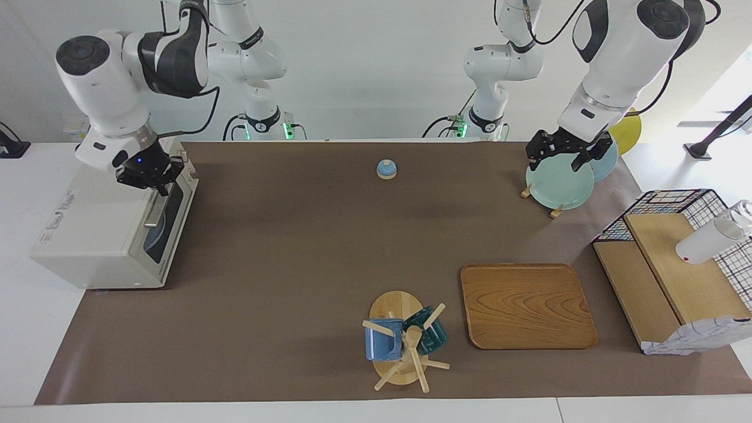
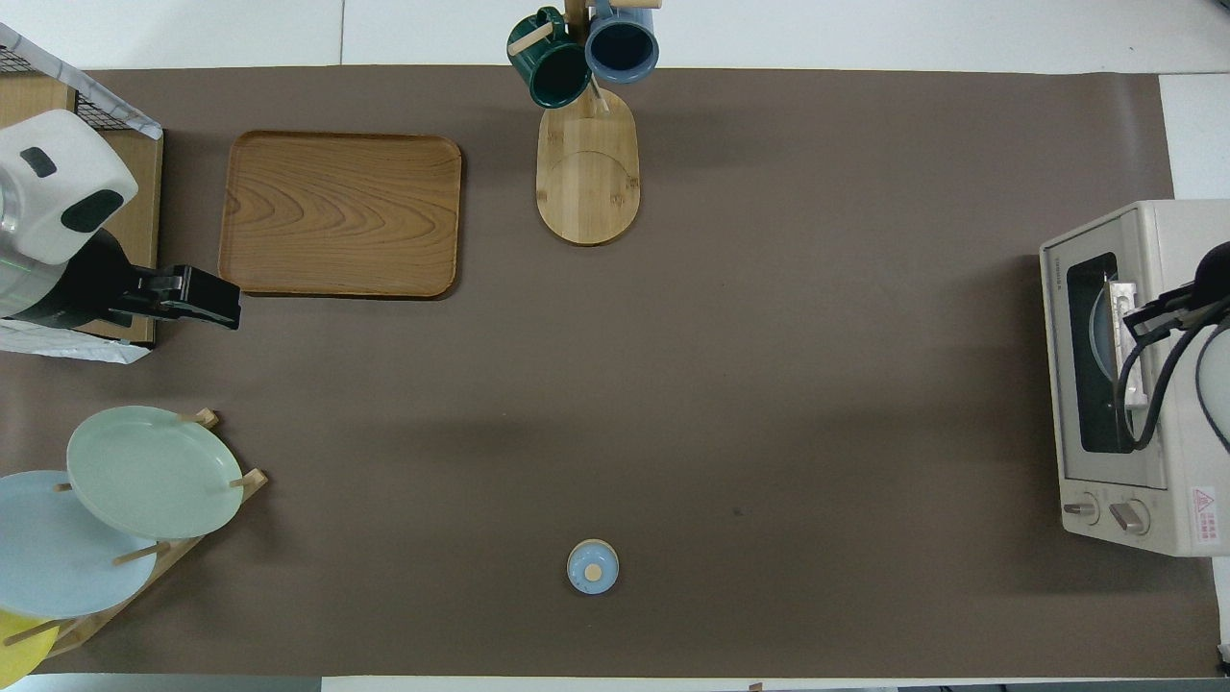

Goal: Put eggplant into oven

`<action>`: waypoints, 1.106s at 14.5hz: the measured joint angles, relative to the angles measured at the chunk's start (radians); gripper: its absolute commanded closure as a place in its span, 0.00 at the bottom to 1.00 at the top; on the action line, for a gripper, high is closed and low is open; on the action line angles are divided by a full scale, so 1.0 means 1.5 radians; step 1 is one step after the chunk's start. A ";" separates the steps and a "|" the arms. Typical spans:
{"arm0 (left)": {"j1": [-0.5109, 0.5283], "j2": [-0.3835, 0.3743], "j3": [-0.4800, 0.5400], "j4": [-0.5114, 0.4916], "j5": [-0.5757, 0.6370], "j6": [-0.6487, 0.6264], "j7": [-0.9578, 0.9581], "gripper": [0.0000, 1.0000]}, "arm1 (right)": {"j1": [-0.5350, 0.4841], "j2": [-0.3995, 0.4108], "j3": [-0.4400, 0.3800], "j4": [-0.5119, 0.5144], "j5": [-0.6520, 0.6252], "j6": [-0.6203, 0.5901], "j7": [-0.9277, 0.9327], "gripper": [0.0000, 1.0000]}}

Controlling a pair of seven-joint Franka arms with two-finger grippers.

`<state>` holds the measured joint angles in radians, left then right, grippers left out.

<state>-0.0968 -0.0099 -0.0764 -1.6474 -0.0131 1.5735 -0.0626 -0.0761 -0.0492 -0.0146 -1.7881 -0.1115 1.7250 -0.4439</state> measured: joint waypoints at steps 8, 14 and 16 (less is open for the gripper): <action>0.000 0.000 0.000 0.000 0.000 0.000 0.000 0.00 | 0.021 0.023 0.004 0.069 0.036 -0.088 0.118 0.00; 0.000 0.000 0.000 0.000 0.000 0.000 0.000 0.00 | 0.086 0.022 -0.042 0.078 0.036 -0.098 0.141 0.00; 0.000 0.000 0.000 0.000 0.000 0.000 0.000 0.00 | 0.091 0.021 -0.055 0.078 0.036 -0.102 0.141 0.00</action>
<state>-0.0968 -0.0099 -0.0764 -1.6474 -0.0131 1.5735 -0.0626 0.0600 -0.0175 -0.0964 -1.6716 -0.0580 1.5713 -0.2325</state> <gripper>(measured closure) 0.000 0.000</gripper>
